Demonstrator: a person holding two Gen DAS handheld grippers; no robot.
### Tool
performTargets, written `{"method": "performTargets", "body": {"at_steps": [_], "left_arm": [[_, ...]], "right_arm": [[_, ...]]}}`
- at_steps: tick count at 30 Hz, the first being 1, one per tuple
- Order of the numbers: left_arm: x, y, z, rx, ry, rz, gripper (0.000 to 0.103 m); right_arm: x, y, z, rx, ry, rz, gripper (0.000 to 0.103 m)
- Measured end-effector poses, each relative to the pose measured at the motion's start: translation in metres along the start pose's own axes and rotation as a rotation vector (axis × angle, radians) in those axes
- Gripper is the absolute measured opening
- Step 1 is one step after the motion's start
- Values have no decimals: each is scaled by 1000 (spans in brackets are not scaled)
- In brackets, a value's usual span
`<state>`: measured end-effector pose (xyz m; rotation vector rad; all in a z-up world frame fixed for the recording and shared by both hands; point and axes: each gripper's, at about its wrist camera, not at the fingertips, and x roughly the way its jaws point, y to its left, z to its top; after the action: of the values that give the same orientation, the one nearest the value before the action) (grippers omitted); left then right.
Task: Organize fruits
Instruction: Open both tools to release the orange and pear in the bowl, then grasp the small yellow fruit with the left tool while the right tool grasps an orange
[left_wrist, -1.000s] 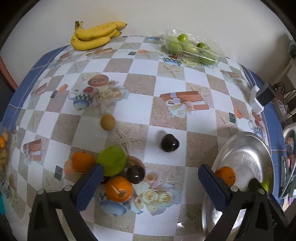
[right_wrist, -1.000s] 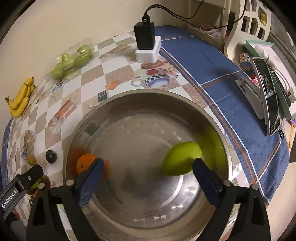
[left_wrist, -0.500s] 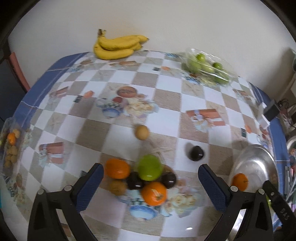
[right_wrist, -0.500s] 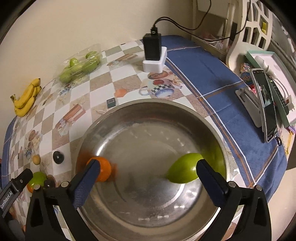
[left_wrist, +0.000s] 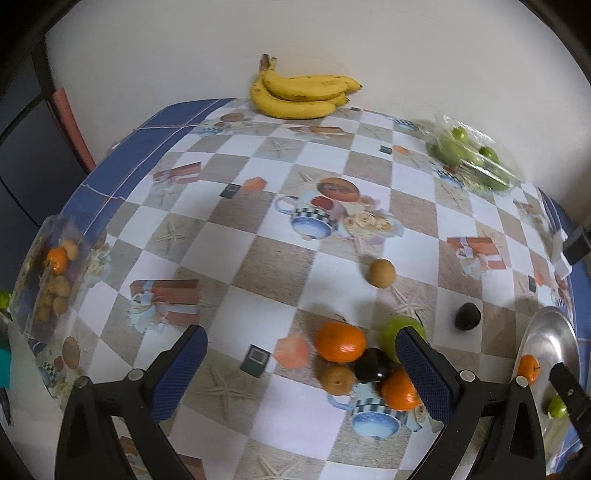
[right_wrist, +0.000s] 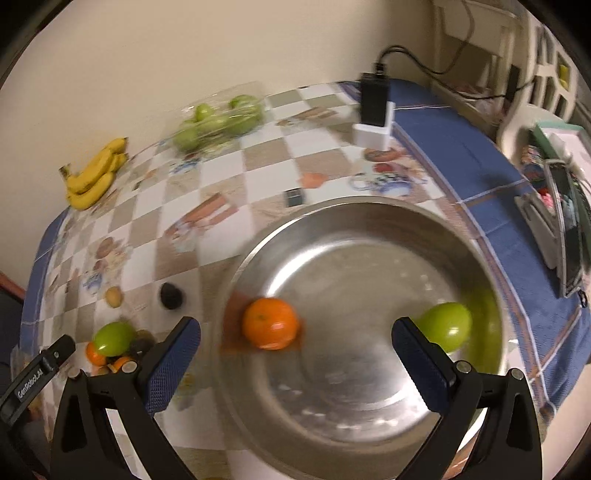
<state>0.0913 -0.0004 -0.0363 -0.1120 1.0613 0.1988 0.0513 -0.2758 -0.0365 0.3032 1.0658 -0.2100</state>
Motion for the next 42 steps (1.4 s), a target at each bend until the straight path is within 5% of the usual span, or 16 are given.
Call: {"method": "performTargets", "body": {"at_steps": [12,25,42], "left_arm": [[5,50,9,-118,36,-82,103],[43,55,-5,-183,217,-185,98],[58,51,-10,-208,271,-216,89]], "right_arm": [[5,77,-14,-103,47,182,103],[35,124,-41,-196,149,150,102],[57,147,-55,-261,204,165,55]]}}
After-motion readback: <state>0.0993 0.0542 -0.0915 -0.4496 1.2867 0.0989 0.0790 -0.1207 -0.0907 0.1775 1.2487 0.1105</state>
